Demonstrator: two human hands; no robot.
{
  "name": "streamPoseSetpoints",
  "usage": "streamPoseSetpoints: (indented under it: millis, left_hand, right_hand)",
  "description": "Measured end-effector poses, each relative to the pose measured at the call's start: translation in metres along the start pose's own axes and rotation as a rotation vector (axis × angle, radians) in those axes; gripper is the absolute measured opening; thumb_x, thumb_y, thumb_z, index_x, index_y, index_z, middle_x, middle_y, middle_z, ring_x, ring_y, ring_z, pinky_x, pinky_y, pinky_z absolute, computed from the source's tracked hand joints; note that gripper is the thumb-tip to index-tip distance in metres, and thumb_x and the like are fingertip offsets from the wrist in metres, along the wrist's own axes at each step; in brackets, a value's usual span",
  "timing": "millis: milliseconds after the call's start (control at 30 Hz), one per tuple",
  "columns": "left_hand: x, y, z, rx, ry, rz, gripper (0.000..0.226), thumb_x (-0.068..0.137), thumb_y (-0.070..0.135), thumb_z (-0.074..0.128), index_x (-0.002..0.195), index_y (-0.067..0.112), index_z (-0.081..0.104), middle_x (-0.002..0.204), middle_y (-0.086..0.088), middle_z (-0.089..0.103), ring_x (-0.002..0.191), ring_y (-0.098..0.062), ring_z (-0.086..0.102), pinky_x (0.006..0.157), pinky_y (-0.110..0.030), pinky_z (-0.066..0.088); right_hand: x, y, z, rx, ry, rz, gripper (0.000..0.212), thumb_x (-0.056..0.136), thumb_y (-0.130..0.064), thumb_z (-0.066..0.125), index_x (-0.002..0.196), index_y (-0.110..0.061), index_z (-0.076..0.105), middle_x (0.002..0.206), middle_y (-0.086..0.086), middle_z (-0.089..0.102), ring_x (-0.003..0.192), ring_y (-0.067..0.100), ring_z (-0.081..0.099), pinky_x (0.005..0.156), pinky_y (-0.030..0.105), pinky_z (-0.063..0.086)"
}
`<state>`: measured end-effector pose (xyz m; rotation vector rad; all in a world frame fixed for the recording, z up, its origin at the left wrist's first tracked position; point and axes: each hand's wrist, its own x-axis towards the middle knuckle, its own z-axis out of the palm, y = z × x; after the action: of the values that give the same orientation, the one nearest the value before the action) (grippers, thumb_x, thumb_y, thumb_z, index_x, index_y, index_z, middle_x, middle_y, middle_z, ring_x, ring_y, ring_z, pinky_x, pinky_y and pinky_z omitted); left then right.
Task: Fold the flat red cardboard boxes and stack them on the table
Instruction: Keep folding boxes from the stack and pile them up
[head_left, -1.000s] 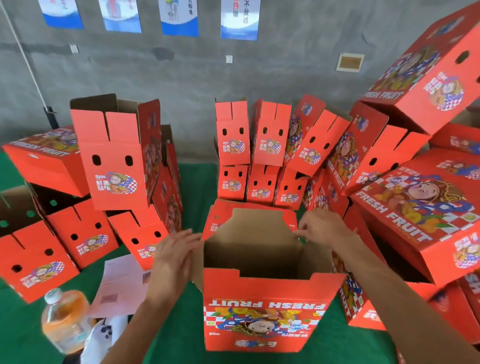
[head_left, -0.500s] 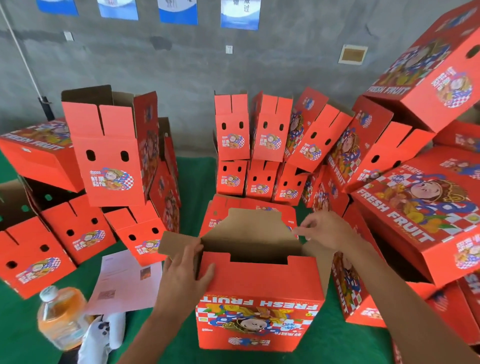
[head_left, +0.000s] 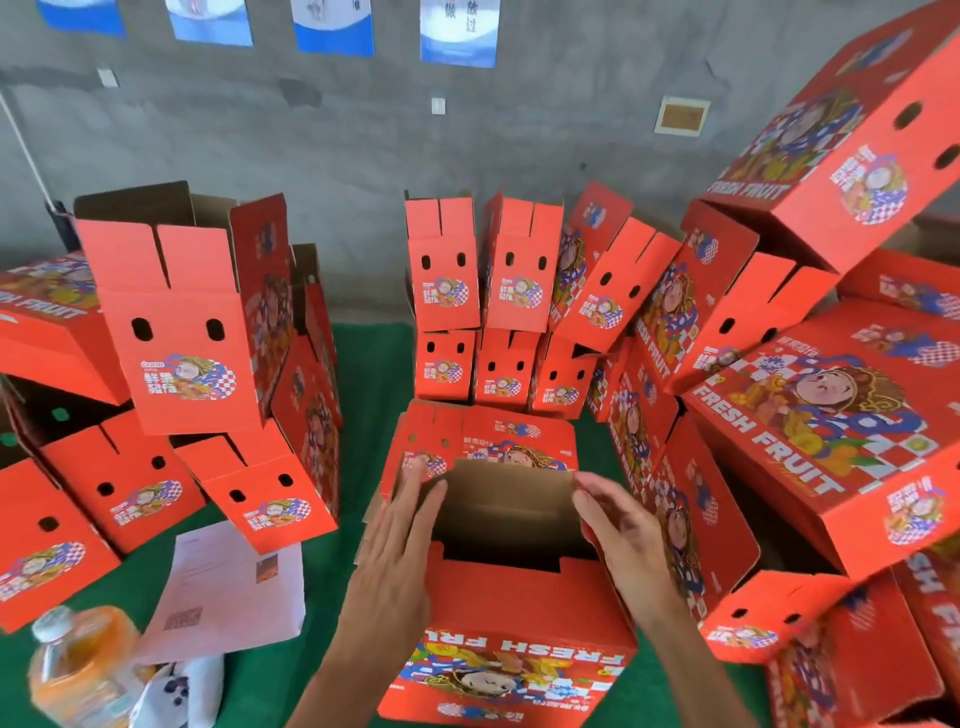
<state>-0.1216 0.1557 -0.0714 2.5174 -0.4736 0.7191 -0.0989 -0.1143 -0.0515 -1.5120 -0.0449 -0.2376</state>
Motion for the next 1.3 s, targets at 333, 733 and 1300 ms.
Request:
streamPoseSetpoints:
  millis: [333, 733, 1300]
  left_hand:
    - [-0.011, -0.008, 0.004, -0.283, -0.109, -0.087, 0.088, 0.101, 0.006, 0.056, 0.162, 0.046, 0.008, 0.165, 0.023, 0.027, 0.147, -0.003, 0.039, 0.107, -0.025, 0.048]
    - [0.009, 0.002, 0.002, -0.445, -0.055, -0.410, 0.056, 0.101, 0.069, 0.018, 0.144, 0.039, 0.040, 0.137, 0.018, 0.047, 0.127, -0.003, 0.045, 0.109, -0.033, 0.041]
    - [0.012, -0.012, 0.006, -0.310, -0.320, -0.339, 0.059, 0.102, 0.073, 0.016, 0.156, 0.063, -0.005, 0.159, 0.046, -0.004, 0.155, 0.005, -0.001, 0.127, -0.050, 0.022]
  right_hand:
    - [0.019, 0.004, 0.007, -0.837, -0.316, -0.155, 0.071, 0.088, -0.030, 0.081, 0.142, -0.057, 0.045, 0.152, -0.026, 0.036, 0.144, 0.004, 0.036, 0.118, 0.050, 0.034]
    - [0.004, -0.001, 0.002, -0.317, -0.106, 0.047, 0.026, 0.101, -0.050, 0.055, 0.113, -0.044, 0.077, 0.107, -0.014, 0.077, 0.102, 0.002, 0.071, 0.082, 0.009, 0.050]
    - [0.012, 0.005, -0.006, -0.358, -0.242, 0.164, 0.049, 0.088, -0.085, 0.040, 0.116, -0.059, 0.071, 0.126, -0.039, 0.062, 0.121, -0.014, 0.055, 0.105, 0.029, 0.046]
